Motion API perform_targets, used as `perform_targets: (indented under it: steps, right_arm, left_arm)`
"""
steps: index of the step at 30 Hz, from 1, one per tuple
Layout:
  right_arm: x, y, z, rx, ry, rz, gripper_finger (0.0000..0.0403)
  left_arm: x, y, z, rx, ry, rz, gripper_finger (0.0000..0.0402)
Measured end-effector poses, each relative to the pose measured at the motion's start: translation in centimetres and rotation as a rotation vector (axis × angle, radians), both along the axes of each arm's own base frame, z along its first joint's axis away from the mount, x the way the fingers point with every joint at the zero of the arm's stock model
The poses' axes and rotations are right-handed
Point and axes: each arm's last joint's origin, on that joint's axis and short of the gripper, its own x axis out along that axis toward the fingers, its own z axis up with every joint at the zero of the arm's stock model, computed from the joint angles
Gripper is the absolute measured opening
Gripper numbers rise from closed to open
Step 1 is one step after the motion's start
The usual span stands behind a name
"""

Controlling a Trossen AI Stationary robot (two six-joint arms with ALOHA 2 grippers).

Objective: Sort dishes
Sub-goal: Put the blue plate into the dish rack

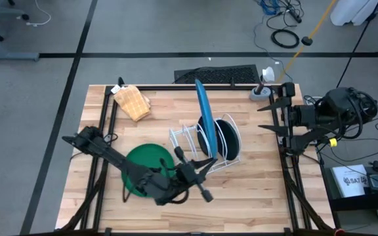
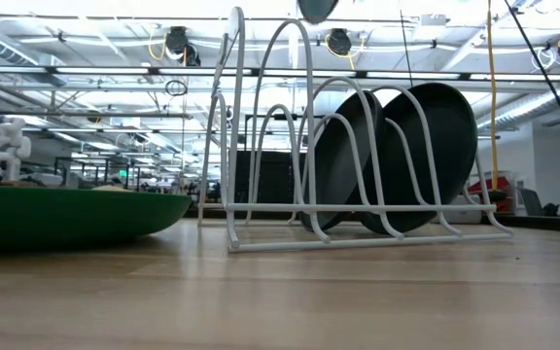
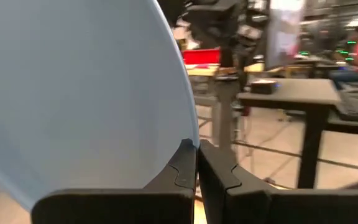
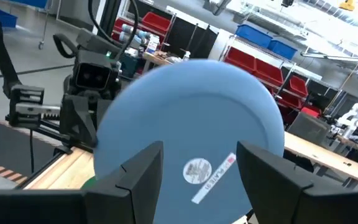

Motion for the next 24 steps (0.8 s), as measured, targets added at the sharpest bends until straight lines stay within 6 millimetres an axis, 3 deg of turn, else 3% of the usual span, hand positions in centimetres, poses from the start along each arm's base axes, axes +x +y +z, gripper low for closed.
perform_targets:
  steps: [7,12,24]
  right_arm:
    - [0.0,0.0,0.0,-0.039,-0.002,-0.003,0.0199]
    - [0.0,0.0,-0.1,-0.066,0.002,-0.005,0.0199]
    - [0.0,0.0,-0.2,-0.087,0.014,-0.008,0.0199]
  left_arm:
    - [1.5,-0.2,-1.2,-0.047,0.015,0.195,0.0007]
    - [2.2,-0.2,-1.9,-0.120,-0.035,0.207,0.0007]
    - [4.4,-0.6,-6.4,-0.207,-0.053,0.230,0.0006]
